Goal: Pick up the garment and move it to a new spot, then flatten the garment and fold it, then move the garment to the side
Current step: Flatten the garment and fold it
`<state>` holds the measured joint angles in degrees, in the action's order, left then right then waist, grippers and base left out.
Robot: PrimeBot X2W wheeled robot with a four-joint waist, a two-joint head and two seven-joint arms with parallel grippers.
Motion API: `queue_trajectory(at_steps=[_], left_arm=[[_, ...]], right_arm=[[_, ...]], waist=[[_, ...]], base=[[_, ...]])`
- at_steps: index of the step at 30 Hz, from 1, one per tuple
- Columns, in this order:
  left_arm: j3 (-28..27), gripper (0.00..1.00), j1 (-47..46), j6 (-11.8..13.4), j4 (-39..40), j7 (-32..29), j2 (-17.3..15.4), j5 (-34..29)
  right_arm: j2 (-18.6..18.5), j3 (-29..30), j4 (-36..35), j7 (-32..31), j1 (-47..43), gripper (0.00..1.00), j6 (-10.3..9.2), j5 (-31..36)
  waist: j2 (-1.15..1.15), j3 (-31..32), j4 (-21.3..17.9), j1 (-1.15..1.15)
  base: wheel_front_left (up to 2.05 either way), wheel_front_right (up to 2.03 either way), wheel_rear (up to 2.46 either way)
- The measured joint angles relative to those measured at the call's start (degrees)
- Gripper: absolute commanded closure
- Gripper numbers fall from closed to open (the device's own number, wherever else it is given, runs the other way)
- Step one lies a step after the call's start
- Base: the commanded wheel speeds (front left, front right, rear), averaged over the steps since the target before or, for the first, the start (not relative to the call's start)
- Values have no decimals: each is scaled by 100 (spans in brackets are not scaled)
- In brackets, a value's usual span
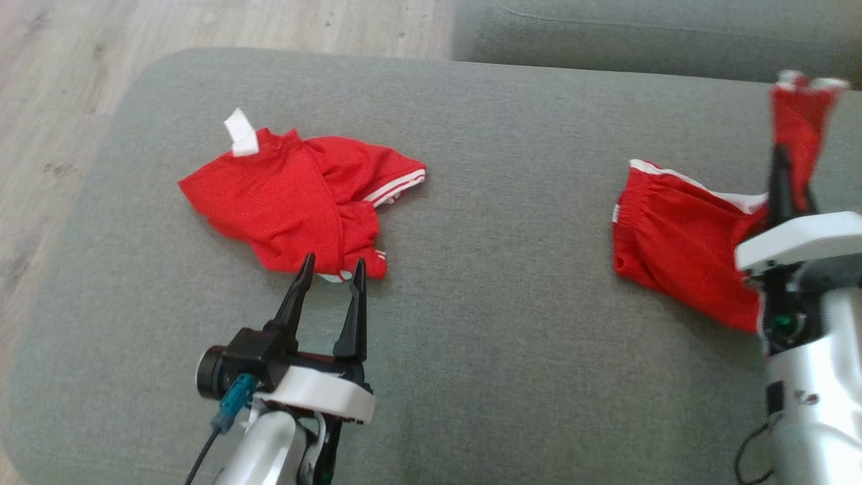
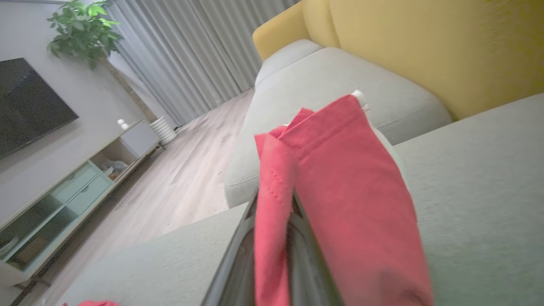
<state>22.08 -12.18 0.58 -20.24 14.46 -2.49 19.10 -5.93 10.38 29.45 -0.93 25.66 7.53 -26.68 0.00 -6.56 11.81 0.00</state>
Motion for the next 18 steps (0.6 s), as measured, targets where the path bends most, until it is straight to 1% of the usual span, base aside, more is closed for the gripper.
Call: queue_trajectory(at_steps=[6,10,11,13,18], left_arm=[[-16,0,135,-1,-34,-1,-1,-1],[-19,0,154,0,-34,0,-2,0],[-19,0,154,0,-34,0,-2,0],[-59,0,155,1,-34,0,-1,0],[-165,0,155,1,-34,0,-3,-1]], right_arm=[[-2,-840,-10,62,-165,100,0,-313],[-33,-1217,157,75,-186,100,0,-512],[-33,-1217,157,75,-186,100,0,-512],[-70,-1426,248,75,-186,100,0,-582],[-302,-2008,579,12,-183,100,0,-666]], waist=[[0,32,177,0],[0,37,276,0],[0,37,276,0],[0,34,306,0],[0,47,342,0]], base=[[0,0,0],[0,0,0],[0,0,0],[0,0,0],[0,0,0]])
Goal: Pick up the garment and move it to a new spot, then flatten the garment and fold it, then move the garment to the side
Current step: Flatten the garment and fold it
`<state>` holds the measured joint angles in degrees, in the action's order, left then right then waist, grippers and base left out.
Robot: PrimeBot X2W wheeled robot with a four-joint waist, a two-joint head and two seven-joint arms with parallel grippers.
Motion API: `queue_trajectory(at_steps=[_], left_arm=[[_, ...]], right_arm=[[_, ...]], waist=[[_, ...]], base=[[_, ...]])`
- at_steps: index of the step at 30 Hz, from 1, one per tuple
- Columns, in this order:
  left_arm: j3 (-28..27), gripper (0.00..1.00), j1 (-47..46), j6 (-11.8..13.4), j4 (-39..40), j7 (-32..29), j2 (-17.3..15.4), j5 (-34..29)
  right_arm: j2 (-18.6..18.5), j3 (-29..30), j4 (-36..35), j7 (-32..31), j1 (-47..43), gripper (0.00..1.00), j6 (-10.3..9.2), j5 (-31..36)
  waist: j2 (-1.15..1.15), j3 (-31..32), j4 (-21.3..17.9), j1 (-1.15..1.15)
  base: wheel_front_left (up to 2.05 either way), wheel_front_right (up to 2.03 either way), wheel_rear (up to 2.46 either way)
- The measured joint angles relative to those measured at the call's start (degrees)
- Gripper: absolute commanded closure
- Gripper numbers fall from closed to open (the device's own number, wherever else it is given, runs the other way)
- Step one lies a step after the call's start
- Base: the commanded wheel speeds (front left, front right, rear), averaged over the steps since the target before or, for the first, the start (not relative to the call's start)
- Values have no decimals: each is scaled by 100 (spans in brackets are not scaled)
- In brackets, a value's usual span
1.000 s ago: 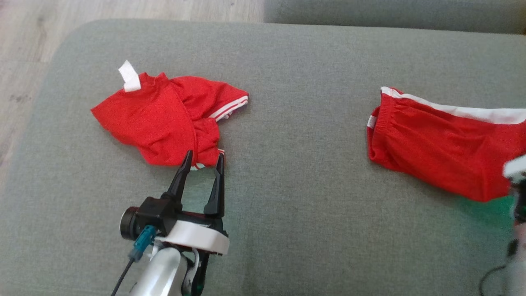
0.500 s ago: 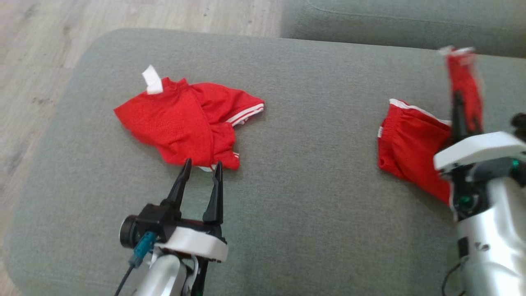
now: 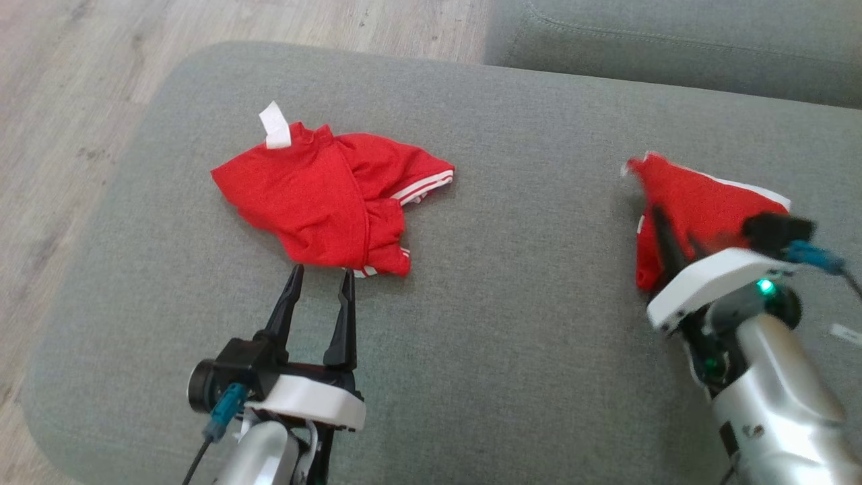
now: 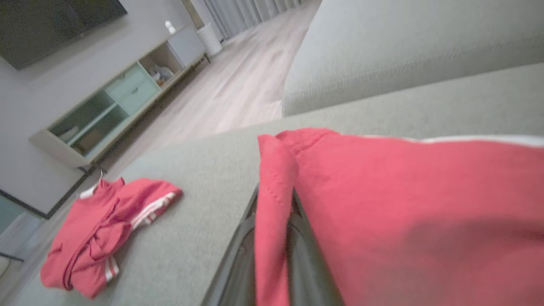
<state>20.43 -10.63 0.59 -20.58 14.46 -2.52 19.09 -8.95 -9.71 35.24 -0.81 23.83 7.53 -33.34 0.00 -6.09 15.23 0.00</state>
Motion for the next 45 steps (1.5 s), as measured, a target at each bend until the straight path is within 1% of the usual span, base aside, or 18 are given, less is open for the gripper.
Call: queue_trajectory(at_steps=[1,2,3,7,9,14,18,20,24,30,34,40,41,42,43,45], left_arm=[[-3,0,0,0,0,0,0,-1],[-9,0,1,0,-1,0,0,-2],[-18,0,3,0,-1,0,1,-16],[-35,0,21,-2,-3,-1,0,-51],[-34,0,21,-9,-3,0,0,-48],[-30,0,13,-2,151,0,-1,10],[-36,0,-19,1,214,0,-1,9],[-54,0,-27,10,223,0,0,9],[-145,0,-24,44,231,0,0,9],[-270,0,182,43,247,0,-1,9],[-370,0,363,42,283,0,-4,9],[-380,0,374,-16,313,0,-10,0],[-379,0,368,-16,318,0,-10,0],[-377,0,358,-18,322,0,-10,0],[-377,0,358,-18,322,0,-10,0],[-366,0,321,-37,339,0,-10,0]], right_arm=[[-29,-137,86,-102,1,64,0,-31],[-73,-299,154,-141,-2,2,0,-30],[-85,-386,194,-145,-1,0,0,-32],[-223,-824,218,-109,3,0,0,13],[-274,-869,210,1,2,0,0,-13],[-389,-576,-87,481,3,0,0,-176],[-573,-183,-291,926,-38,0,0,244],[-577,62,-404,1110,-169,0,0,524],[-403,628,-687,1302,-628,0,0,1115],[285,1290,-1347,1410,-1399,0,0,1706],[476,1495,-1674,1454,-1764,0,0,1853],[575,1495,-1889,1446,-1817,0,0,1964],[578,1497,-1914,1439,-1808,2,0,1989],[580,1500,-1925,1402,-1784,68,0,2009],[580,1500,-1925,1402,-1784,100,0,2009],[584,1505,-1952,1323,-1689,100,0,2056]], waist=[[0,7,-2,0],[0,16,-8,0],[0,25,-18,0],[0,57,-118,0],[0,83,-189,0],[0,155,-421,0],[0,219,-640,0],[0,251,-752,0],[0,316,-964,0],[0,372,-1260,0],[0,321,-1344,0],[0,172,-1315,0],[0,138,-1296,0],[0,97,-1273,0],[0,97,-1273,0],[0,7,-1215,1]], base=[[0,0,0],[0,0,0],[0,0,0],[0,0,0],[0,0,0],[0,0,0],[0,0,0],[0,0,0],[0,0,0],[0,0,0],[0,0,0],[0,0,0],[0,0,0],[0,0,0],[0,0,0],[0,0,0]])
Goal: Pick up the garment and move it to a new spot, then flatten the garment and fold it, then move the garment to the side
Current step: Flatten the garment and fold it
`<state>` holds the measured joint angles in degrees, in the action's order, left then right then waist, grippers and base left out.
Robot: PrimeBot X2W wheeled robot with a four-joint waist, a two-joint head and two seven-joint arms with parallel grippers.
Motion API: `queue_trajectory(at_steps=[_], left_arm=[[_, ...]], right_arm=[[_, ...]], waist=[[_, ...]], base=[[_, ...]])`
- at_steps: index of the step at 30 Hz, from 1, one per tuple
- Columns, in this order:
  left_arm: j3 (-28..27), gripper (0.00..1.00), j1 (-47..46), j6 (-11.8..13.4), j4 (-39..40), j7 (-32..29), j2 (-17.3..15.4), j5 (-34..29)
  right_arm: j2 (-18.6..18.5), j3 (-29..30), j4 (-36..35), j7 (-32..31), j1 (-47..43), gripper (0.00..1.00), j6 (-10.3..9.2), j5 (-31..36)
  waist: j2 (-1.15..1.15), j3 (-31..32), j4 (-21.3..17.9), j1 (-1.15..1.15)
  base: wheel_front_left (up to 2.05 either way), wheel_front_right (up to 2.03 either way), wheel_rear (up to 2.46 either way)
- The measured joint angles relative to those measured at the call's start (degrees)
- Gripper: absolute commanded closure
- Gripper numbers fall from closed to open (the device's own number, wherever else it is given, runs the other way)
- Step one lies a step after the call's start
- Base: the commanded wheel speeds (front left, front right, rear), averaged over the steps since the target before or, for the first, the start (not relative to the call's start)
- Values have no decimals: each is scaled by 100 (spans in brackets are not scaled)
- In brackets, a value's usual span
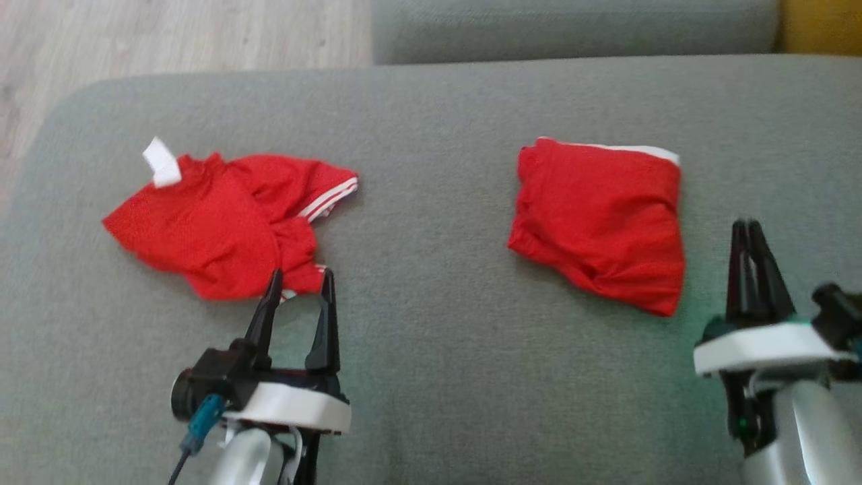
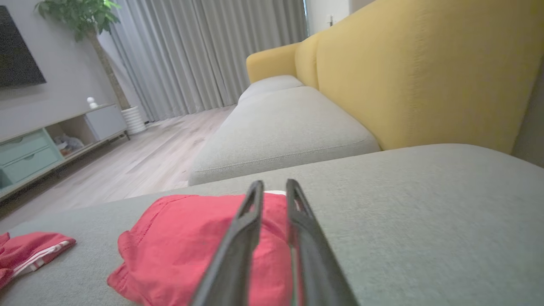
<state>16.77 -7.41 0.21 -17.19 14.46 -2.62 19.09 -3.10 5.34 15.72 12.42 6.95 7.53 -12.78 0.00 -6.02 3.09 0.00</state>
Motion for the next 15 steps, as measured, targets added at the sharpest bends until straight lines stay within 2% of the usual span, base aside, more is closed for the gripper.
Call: queue_trajectory(at_steps=[7,15], left_arm=[[78,0,-326,-20,130,0,1,2],[250,0,-664,-18,200,0,7,11]], right_arm=[[0,145,186,-495,837,100,0,101],[-59,759,1289,-1199,2016,100,0,123]], waist=[[0,-420,302,1],[0,-983,750,1]], base=[[0,0,0],[0,0,0]])
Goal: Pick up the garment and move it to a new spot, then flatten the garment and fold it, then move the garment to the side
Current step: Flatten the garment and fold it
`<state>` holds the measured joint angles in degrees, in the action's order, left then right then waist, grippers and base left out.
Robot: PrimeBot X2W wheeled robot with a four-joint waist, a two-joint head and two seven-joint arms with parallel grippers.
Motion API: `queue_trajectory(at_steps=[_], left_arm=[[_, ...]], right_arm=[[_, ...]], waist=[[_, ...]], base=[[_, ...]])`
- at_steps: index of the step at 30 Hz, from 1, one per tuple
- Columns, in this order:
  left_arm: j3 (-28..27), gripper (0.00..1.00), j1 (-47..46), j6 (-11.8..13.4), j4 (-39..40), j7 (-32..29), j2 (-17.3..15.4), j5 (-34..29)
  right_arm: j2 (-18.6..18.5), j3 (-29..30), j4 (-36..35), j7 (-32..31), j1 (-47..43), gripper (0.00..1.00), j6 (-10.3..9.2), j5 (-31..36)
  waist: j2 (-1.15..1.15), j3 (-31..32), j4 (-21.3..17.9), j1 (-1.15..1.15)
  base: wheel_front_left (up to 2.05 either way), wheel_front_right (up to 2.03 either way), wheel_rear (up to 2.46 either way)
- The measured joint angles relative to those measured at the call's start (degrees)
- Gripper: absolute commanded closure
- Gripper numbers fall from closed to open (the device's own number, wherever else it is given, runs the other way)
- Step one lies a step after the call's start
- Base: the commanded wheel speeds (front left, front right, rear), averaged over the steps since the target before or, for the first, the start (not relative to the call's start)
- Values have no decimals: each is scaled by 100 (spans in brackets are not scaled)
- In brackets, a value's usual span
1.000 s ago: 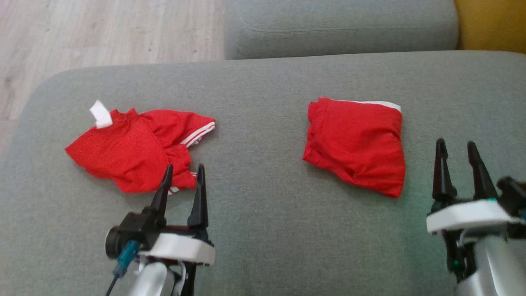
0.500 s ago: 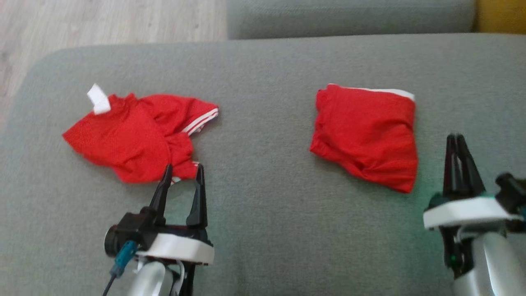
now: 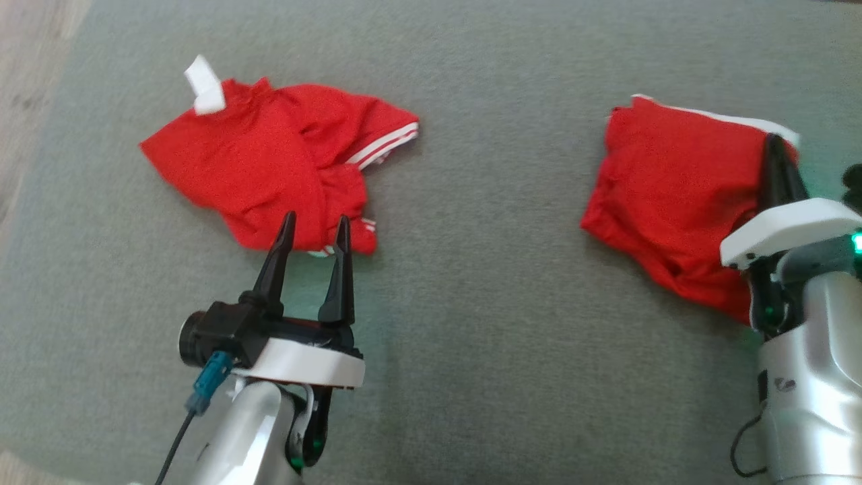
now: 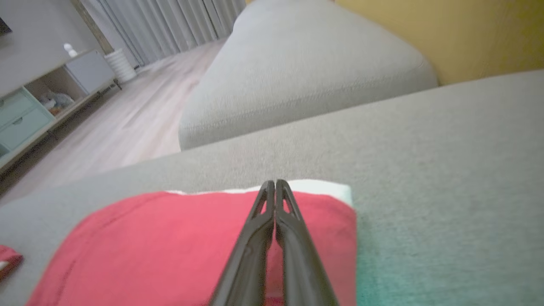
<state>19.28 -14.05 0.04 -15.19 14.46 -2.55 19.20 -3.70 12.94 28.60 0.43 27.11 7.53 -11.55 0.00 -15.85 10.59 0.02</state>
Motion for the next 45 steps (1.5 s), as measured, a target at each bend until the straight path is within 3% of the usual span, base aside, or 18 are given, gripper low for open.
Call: queue_trajectory(at_steps=[3,7,13,20,31,39,40,41,45], left_arm=[[63,0,-56,5,-2,0,4,59],[101,0,-141,54,-4,0,7,100],[115,0,-151,55,-27,0,8,100],[208,0,-151,56,-33,0,8,104],[189,0,-145,80,-133,0,8,141],[92,0,-99,79,-166,0,7,78],[82,0,-80,79,-171,0,7,60],[71,0,-59,79,-175,0,8,34],[-32,0,18,79,-200,0,8,-11]], right_arm=[[-59,37,727,-168,207,100,0,270],[-109,-74,1088,45,348,100,0,389],[-85,-768,1202,469,744,100,0,203],[-54,-1572,1746,200,905,100,0,85],[-59,-2221,2339,344,980,100,0,-168],[-136,-2527,2183,958,760,100,0,-521],[-179,-2512,2104,1062,727,63,0,-549],[-235,-2479,2025,1139,713,4,0,-558],[-436,-2131,1517,1330,591,0,0,-492]], waist=[[0,-172,198,0],[0,-223,277,-1],[0,-142,247,-2],[0,-98,284,-2],[0,30,253,-2],[0,320,0,-2],[0,372,-49,-2],[0,424,-99,-2],[0,652,-305,-2]], base=[[0,0,0],[0,0,0],[0,0,0],[0,0,0],[0,0,0],[0,0,0],[0,0,0],[0,0,0],[0,0,0]])
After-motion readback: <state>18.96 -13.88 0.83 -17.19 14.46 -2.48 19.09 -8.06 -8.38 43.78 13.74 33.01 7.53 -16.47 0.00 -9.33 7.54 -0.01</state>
